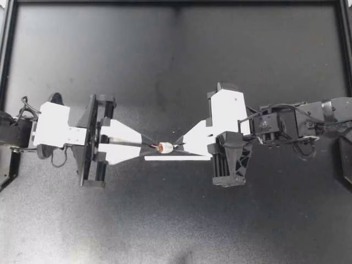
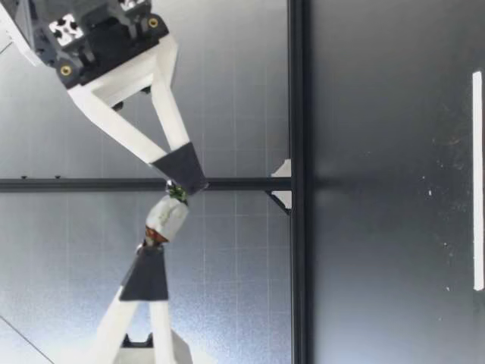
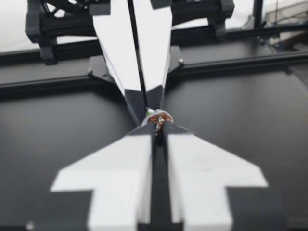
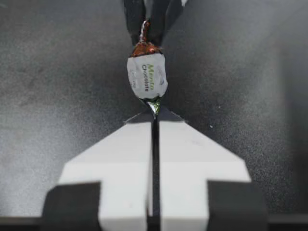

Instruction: Pick up the candy and unwrap it.

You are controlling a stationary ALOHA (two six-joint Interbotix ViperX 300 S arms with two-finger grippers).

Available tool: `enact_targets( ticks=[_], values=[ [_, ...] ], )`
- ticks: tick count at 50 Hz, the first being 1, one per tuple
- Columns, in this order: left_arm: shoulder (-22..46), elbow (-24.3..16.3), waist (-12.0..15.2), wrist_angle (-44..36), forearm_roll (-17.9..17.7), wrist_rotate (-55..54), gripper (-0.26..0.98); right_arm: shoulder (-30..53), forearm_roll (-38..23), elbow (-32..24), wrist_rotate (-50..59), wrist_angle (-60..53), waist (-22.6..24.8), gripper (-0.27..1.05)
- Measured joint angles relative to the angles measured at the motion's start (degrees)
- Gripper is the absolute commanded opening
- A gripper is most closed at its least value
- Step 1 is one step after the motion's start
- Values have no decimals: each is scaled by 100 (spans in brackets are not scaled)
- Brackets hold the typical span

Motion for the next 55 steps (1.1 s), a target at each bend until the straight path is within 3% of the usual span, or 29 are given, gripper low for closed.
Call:
enact_targets(
  ticks=[21, 43, 55],
  values=[
    [-176, 255, 9, -53, -70, -79, -16, -167, 141, 281, 202, -62, 9, -16],
    [123, -44, -9, -88, -114, -97, -16, 35, -53, 114, 220, -272, 9, -16],
    [-9, 79, -18, -70, -176, -105, -16, -167, -53, 334, 343, -308, 9, -16]
  ],
)
